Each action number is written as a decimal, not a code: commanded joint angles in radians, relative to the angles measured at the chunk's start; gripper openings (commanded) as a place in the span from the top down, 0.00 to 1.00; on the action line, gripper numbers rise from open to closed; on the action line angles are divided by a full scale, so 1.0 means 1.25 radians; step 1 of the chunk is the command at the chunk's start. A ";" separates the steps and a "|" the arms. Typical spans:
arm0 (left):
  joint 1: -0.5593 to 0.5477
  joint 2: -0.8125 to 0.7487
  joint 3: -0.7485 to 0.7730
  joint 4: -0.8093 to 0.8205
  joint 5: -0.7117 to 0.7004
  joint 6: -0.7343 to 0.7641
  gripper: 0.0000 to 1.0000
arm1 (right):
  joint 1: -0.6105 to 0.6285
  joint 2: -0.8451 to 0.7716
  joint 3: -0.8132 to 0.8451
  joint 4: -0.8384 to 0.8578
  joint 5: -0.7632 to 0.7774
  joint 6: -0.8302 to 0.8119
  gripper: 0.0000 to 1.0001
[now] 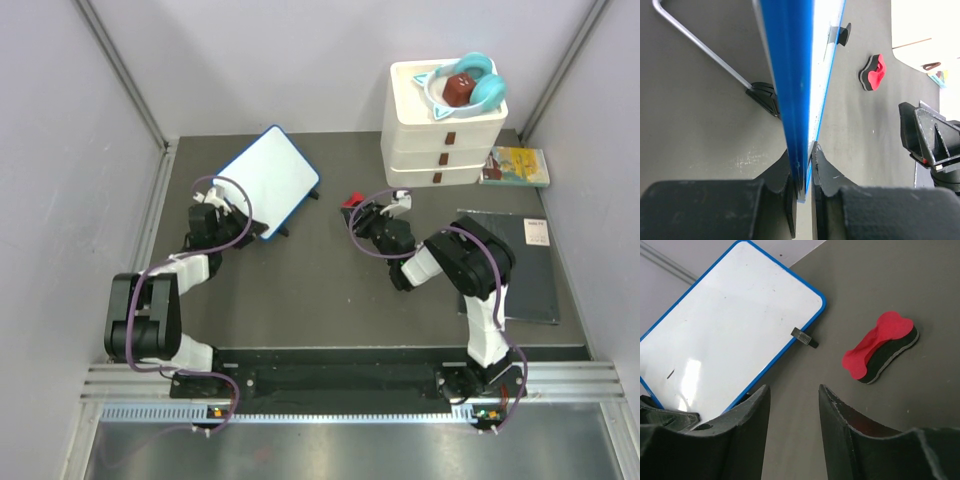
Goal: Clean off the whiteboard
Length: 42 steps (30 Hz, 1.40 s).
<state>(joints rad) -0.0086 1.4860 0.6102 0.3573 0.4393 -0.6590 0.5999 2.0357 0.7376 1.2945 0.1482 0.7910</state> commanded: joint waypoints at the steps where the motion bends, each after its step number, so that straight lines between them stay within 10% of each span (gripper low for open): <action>1: 0.001 0.027 -0.029 -0.347 -0.117 0.038 1.00 | 0.001 0.004 -0.002 0.252 -0.041 0.021 0.56; 24: 0.039 0.128 0.028 -0.545 -0.296 0.007 1.00 | 0.002 -0.005 -0.034 0.252 -0.063 0.031 0.49; 34: 0.042 0.114 0.019 -0.551 -0.305 0.018 0.61 | -0.006 0.006 -0.034 0.252 -0.068 0.059 0.48; 42: 0.042 0.123 0.020 -0.552 -0.261 0.049 0.53 | -0.014 0.012 -0.035 0.252 -0.068 0.070 0.47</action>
<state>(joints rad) 0.0338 1.5688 0.7109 -0.0311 0.2306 -0.6785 0.5957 2.0399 0.6991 1.2942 0.0734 0.8619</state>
